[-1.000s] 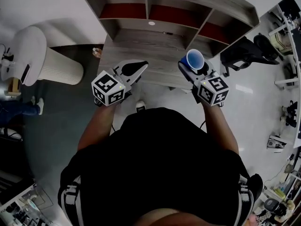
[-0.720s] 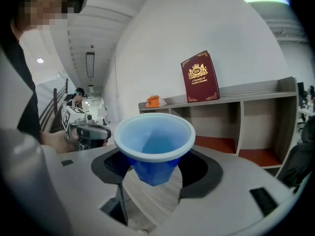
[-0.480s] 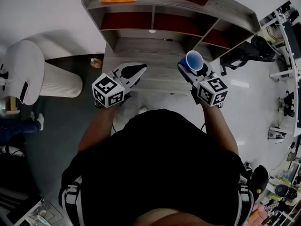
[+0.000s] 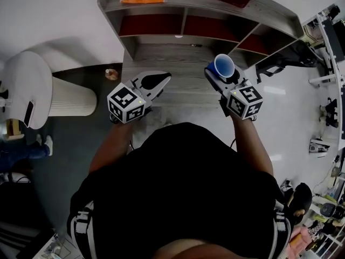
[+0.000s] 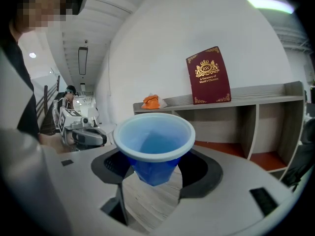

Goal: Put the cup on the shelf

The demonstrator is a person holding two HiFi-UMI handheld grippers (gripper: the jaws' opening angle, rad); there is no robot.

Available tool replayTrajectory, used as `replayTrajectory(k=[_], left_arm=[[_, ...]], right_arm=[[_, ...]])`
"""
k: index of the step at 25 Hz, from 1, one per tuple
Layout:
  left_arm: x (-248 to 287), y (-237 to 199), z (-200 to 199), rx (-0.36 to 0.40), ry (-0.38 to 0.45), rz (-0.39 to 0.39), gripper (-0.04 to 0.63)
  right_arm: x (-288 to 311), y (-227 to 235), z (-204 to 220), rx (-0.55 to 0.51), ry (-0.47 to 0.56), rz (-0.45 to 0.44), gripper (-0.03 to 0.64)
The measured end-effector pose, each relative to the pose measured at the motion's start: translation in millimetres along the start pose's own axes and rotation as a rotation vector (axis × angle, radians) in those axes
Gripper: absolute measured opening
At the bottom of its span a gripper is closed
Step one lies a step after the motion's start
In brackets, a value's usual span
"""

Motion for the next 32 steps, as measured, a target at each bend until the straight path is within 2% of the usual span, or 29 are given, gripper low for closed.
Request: replayTrajectory(k=[13,17,24,32], left_arm=[[-18,-19,2,-0.017,-0.005,0.000,0.017],[-21,-23,5,-0.022,-0.025,-0.009,0.017],[-13,-22,2,-0.024,-0.030,-0.033,0.017],[11,-21,-3,0.001,-0.044,-0.064,0.017]], right_arm=[[14,4,-5,-0.005,-0.014,0.042,0.285],[16,10,-9,-0.059,-0.026,0.073,0.285],[13,34,-15,-0.103,-0.028,0.101,0.285],[20,65,-5,-0.103,-0.015,0.086,0.285]])
Point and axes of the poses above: the fingertips, and each gripper's own axes: x forward along the fingers, y to its right, z out of its underside, the point moved 10 cm from there along -x, backward along the fingers, and after that the axes turned 15 degrees about -x, right-handed, at the moved point
